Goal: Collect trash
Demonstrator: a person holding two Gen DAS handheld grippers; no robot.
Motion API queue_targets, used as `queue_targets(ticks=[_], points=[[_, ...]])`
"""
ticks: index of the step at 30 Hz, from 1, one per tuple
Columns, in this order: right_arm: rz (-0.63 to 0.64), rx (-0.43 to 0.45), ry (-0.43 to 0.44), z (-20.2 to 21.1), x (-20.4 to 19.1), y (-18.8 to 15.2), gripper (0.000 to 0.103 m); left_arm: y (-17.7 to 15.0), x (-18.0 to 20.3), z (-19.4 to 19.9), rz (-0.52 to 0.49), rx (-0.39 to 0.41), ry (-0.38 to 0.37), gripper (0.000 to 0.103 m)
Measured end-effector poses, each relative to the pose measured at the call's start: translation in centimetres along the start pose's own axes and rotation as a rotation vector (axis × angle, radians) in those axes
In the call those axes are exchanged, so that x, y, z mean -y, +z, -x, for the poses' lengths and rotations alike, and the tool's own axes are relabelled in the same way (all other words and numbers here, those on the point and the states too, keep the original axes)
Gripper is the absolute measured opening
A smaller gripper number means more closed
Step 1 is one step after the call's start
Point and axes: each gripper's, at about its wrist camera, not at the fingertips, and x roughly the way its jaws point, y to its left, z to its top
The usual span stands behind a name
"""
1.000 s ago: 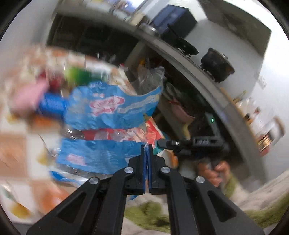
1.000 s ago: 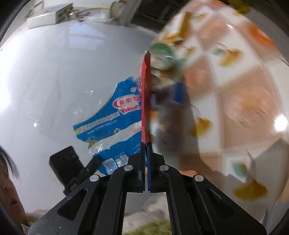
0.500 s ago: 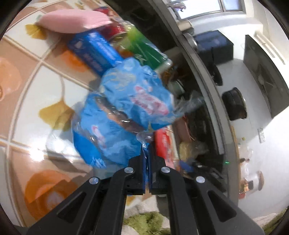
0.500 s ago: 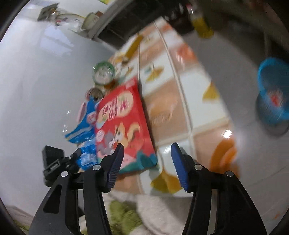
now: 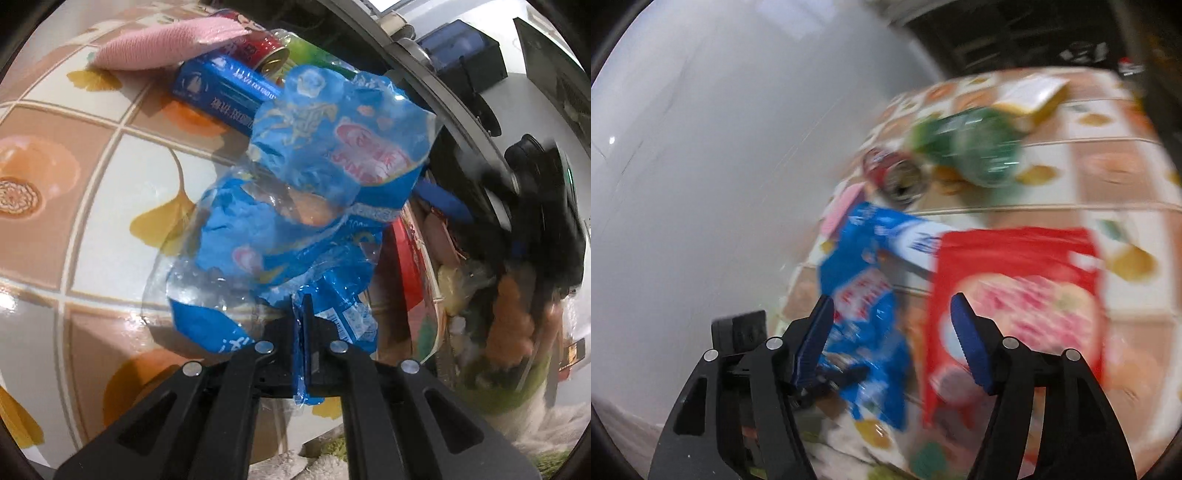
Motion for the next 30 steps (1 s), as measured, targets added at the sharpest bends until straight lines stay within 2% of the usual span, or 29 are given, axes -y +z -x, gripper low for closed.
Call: queue_targets(ticks=[3,8,9,11,12,16,19,23,27,30], points=[[0.000,-0.049,0.029,-2.6,-0.9,1.6,0.063,-0.4,0.1,0.3,-0.024,0.010,0.008,0.002],[-0.053,-0.173,0.122,-7.6,-0.5,2.8,0.030,-0.7,1.6,0.3,-0.136,0.021,0.056,0.002],[-0.059,-0.195,0.132,-8.1,-0.7,2.5,0.026,-0.8,1.8,0.3,-0.150,0.021,0.060,0.002],[-0.064,-0.237,0.159,-9.1,-1.1,1.9,0.004,-0.9,2.0,0.4,-0.161,0.023,0.063,0.002],[-0.059,-0.248,0.174,-9.4,-1.3,1.6,0.002,-0.9,1.9,0.4,-0.158,0.023,0.058,0.002],[0.016,-0.263,0.221,-8.3,-3.0,0.2,0.000,-0.7,1.0,0.8,-0.120,0.032,0.037,0.002],[0.082,-0.286,0.210,-7.1,-4.0,-1.2,0.000,-0.3,0.2,0.7,-0.074,0.039,0.010,0.002],[0.133,-0.348,0.127,-7.1,-4.9,-3.6,0.000,-0.3,-0.8,1.0,-0.031,0.057,-0.014,0.002],[0.132,-0.385,0.062,-8.0,-3.5,-4.9,0.000,-0.5,-1.7,1.6,-0.003,0.067,-0.022,0.003],[0.118,-0.407,0.046,-8.4,-2.8,-5.3,0.000,-0.7,-2.3,2.5,0.014,0.079,-0.016,0.011]])
